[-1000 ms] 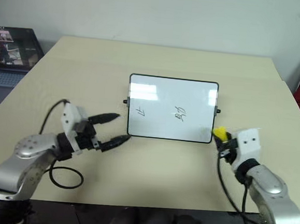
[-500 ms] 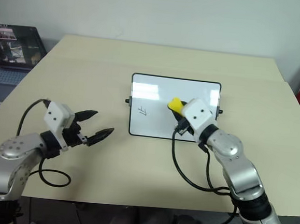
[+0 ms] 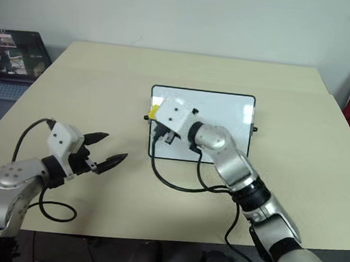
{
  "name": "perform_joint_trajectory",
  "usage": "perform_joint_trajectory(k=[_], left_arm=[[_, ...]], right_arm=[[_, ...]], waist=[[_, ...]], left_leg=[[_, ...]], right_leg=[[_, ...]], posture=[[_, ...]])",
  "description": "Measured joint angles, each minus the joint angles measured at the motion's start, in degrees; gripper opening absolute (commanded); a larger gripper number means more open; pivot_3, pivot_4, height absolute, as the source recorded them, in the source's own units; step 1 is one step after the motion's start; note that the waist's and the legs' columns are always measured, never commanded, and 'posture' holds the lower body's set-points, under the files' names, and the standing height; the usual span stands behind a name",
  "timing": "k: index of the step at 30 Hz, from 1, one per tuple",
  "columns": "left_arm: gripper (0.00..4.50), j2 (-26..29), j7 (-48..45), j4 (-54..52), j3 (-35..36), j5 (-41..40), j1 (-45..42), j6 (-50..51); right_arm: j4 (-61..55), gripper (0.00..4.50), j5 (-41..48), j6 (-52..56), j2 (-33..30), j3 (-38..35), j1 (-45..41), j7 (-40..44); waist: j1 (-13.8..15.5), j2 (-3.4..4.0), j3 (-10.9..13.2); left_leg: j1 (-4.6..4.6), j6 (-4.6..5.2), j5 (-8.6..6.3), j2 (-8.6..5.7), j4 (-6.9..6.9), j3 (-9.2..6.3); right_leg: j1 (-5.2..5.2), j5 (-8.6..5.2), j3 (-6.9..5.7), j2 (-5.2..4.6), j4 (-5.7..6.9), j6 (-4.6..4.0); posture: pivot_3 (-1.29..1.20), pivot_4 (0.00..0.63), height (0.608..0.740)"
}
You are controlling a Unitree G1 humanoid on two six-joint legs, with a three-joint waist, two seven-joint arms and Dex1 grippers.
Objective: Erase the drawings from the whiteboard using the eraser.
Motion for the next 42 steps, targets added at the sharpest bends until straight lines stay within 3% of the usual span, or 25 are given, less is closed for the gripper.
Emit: perform_joint_trajectory(k=[11, 23, 33, 36, 42], left_arm=[[4.5, 0.1, -0.5, 0.2, -0.4, 0.6, -0.5, 0.0], [4.5, 0.0, -0.5, 0.2, -1.0, 0.6, -1.1, 0.0], [4.5, 0.0, -1.4, 0.0, -1.0, 0.5, -1.0, 0.0], [4.5, 0.1, -1.5, 0.0, -1.0, 0.5, -1.1, -0.1], [4.5, 0.1, -1.6, 0.1, -1.1, 0.5, -1.2, -0.1]], right_arm=[[18.3, 1.17, -9.4, -8.0, 3.9, 1.9, -5.8, -2.0], [28.3, 1.17, -11.4, -16.6, 7.4, 1.0, -5.8, -2.0], [30.8, 1.17, -11.6, -20.8, 7.8, 0.3, -1.0, -0.4], [27.2, 1.17, -11.1, -18.5, 7.3, -0.5, -0.3, 1.3], [14.0, 1.17, -7.6, -8.0, 6.9, -4.8, -1.3, 5.6]], waist=[[0.0, -0.02, 0.0], [0.0, -0.11, -0.1], [0.0, -0.16, -0.1], [0.0, -0.16, 0.0], [0.0, -0.19, 0.0]], left_leg=[[-0.01, 0.0, 0.0, 0.04, -0.01, -0.01], [0.08, -0.01, 0.01, 0.09, 0.01, -0.02], [1.42, 0.08, 0.09, 0.05, -0.02, -0.04], [1.38, 0.13, 0.12, 0.12, -0.02, -0.11], [0.42, 0.01, 0.05, 0.58, -0.08, 0.03]], right_leg=[[-0.03, 0.0, -0.01, -0.02, 0.01, -0.01], [0.04, 0.01, -0.03, -0.02, 0.1, -0.01], [1.01, -0.01, -0.06, -0.1, 0.06, -0.03], [0.96, 0.01, -0.04, -0.13, 0.07, -0.05], [0.36, 0.03, -0.05, 0.04, 0.03, -0.05]], posture=[[0.0, 0.15, 0.74], [0.0, 0.15, 0.74], [0.0, 0.15, 0.74], [0.0, 0.15, 0.74], [0.0, 0.15, 0.74]])
